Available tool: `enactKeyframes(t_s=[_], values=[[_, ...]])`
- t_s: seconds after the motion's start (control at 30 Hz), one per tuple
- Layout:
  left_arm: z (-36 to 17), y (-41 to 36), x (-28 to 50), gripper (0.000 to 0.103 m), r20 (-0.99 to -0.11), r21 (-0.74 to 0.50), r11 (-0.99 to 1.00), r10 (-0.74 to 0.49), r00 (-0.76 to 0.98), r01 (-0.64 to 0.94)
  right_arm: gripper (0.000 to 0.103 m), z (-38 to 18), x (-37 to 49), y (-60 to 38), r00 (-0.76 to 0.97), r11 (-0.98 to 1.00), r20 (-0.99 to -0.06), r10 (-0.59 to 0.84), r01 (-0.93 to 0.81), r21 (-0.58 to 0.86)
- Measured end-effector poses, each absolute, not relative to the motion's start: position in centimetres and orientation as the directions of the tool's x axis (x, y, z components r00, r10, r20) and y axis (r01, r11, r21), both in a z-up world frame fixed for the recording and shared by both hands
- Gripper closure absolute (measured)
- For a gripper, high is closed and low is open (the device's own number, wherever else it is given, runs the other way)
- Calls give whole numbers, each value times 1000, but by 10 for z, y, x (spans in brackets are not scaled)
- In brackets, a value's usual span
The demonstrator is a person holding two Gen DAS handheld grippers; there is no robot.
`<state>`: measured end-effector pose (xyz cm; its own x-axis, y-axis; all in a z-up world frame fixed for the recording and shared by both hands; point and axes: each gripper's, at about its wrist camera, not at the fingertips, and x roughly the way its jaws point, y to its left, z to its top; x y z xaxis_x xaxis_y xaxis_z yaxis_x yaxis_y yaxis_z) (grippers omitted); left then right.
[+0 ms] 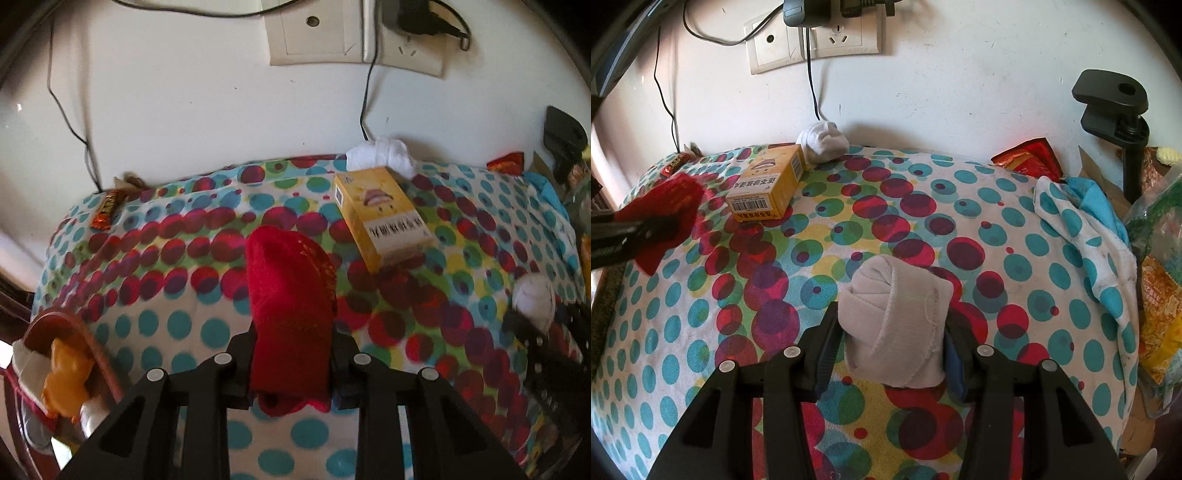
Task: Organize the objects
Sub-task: 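Carry the red sock into the red basin and open the left gripper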
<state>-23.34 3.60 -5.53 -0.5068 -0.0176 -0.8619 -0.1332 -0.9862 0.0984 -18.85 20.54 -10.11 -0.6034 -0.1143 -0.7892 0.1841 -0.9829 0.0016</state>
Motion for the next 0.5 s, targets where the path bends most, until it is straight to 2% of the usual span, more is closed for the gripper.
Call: enactKeyframes(t_s=[0.5], values=[[-34,46,-145,75,-838,122,-980,-15,-545,-159,55,-101,-188,205,-604,-983,-789,-113,184,-1]])
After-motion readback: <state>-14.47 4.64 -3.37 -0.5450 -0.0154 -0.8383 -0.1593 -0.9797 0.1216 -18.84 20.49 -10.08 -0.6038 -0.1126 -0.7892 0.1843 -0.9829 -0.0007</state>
